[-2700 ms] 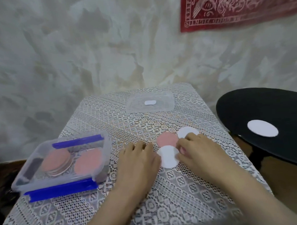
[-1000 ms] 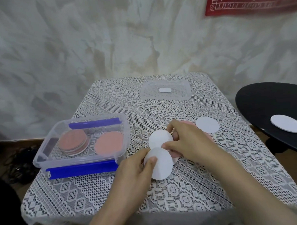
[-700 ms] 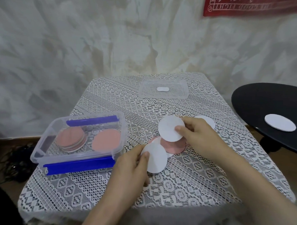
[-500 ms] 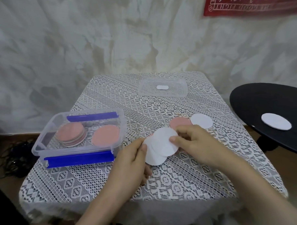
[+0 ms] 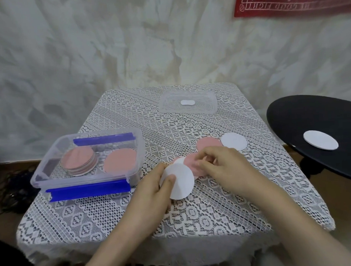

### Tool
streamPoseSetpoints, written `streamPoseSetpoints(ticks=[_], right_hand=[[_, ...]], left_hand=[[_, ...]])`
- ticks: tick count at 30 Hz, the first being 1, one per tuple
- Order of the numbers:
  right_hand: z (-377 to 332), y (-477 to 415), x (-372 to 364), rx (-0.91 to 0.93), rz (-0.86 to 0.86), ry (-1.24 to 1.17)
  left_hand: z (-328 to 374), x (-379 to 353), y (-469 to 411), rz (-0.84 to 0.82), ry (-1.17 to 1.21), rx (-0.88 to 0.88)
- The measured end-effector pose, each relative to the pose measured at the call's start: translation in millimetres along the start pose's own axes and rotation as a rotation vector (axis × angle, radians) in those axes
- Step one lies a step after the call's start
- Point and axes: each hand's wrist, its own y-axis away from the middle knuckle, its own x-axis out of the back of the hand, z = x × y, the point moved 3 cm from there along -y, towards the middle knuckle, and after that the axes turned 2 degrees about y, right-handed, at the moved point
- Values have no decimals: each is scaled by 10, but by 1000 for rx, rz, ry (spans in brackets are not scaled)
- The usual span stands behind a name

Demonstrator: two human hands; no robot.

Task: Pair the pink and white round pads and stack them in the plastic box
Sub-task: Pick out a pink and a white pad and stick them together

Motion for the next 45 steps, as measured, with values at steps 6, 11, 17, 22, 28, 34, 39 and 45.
streamPoseSetpoints(ticks=[6,11,17,22,28,34,39,45], right_hand=[[13,-42,-5,-94,-45,288],[-3,-36,-5,-139,0,145],[66,-32,45,-156,72,119],[36,53,85,-66,63,-202],[-146,262,-8,-15,-51,-233],[-263,394,-250,66,-15,-256],[-253,444,-233,77,25,-312],[-282,479,-186,193,86,-34]], left_hand=[[-46,41,-17,4,-35,0],[-15,54,-19,43,-17,-34],[-15,69,-1,58,-9,-29],[11,65,39,75,-51,-38],[65,8,81,29,34,-41],[108,-26,155,-28,-81,-141],[40,45,180,28,-185,-161],[91,76,228,86,-304,-212]])
